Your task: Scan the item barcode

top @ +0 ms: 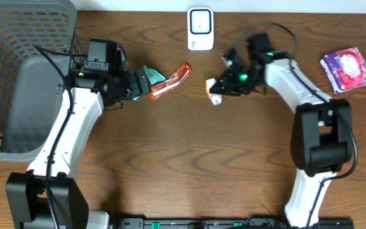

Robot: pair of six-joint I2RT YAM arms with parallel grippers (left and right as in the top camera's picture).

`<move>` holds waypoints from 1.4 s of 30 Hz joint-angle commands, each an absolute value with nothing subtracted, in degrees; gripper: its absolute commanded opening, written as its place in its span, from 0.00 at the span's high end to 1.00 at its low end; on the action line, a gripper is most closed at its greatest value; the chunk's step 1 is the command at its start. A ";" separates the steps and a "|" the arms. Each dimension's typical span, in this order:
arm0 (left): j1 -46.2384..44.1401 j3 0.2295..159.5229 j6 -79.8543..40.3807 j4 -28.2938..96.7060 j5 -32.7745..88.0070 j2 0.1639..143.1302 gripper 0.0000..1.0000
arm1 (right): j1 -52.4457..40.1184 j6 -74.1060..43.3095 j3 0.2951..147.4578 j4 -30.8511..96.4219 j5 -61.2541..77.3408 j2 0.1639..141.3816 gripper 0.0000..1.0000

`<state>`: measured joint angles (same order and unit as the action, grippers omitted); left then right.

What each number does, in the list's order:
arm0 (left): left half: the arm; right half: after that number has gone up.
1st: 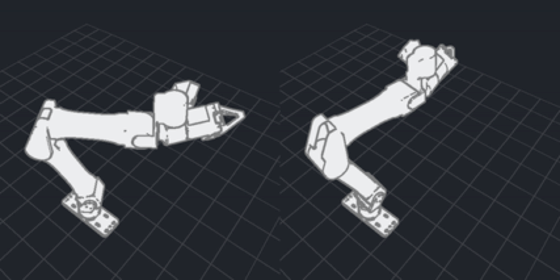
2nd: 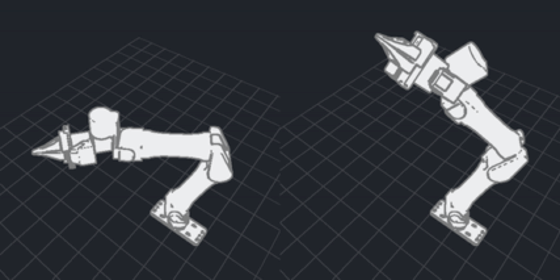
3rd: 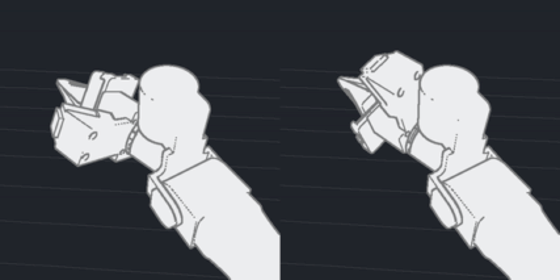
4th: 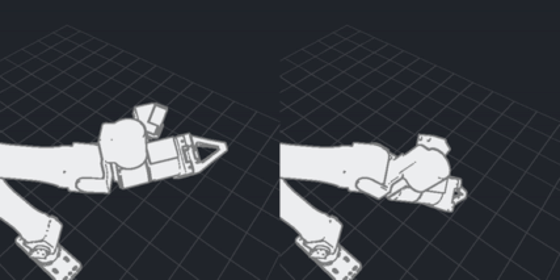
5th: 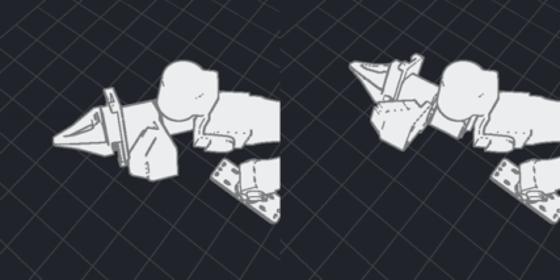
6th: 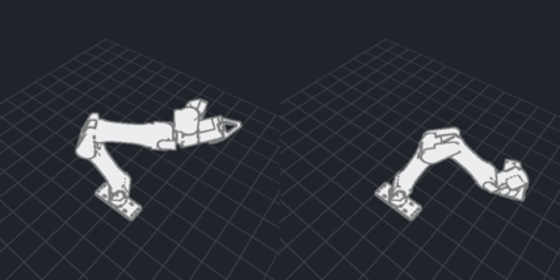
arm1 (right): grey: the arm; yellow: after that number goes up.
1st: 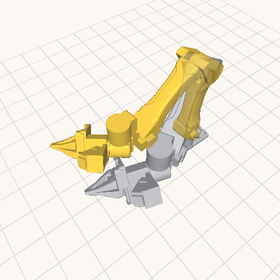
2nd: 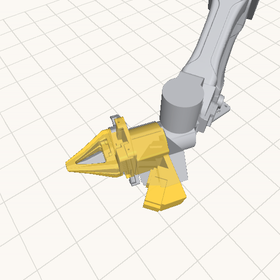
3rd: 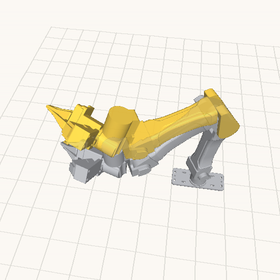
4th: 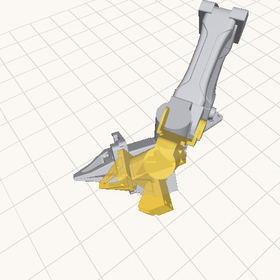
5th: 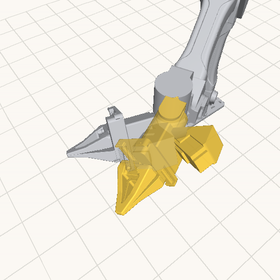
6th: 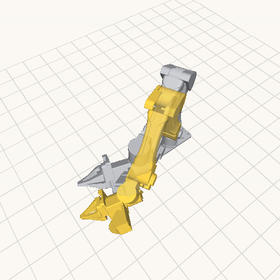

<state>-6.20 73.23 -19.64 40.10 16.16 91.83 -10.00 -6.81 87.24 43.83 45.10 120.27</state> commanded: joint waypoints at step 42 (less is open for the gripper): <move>-6.02 73.36 -19.51 40.25 15.77 91.42 0.02 | -3.33 -4.60 82.91 54.63 22.63 119.70 0.57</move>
<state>-6.20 73.23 -19.62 40.10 16.16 91.83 -2.83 -5.37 85.10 55.96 19.00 120.60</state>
